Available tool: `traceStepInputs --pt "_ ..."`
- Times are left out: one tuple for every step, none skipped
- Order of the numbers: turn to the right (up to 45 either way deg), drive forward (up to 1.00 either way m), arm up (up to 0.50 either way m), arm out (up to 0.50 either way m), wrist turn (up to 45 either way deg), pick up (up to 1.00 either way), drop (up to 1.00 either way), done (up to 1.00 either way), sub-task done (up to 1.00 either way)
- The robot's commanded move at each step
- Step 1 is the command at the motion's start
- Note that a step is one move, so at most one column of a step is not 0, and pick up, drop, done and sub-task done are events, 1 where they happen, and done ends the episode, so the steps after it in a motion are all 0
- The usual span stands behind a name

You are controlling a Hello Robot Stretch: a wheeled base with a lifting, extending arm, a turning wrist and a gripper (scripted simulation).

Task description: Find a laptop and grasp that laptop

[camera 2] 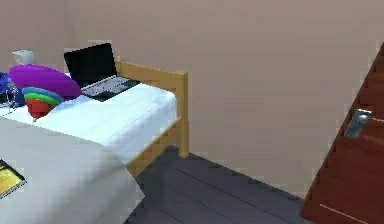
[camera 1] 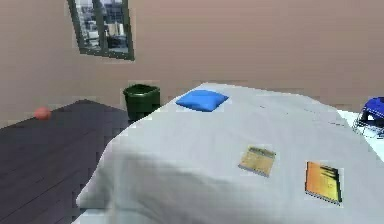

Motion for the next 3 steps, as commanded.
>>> traceStepInputs --pt "45.0 0.0 0.0 0.0 0.0 0.0 0.0 0.0 0.0" --pt "45.0 0.0 0.0 0.0 0.0 0.0 0.0 0.0 0.0" --pt "0.0 0.3 0.0 0.0 0.0 0.0 0.0 0.0 0.0"
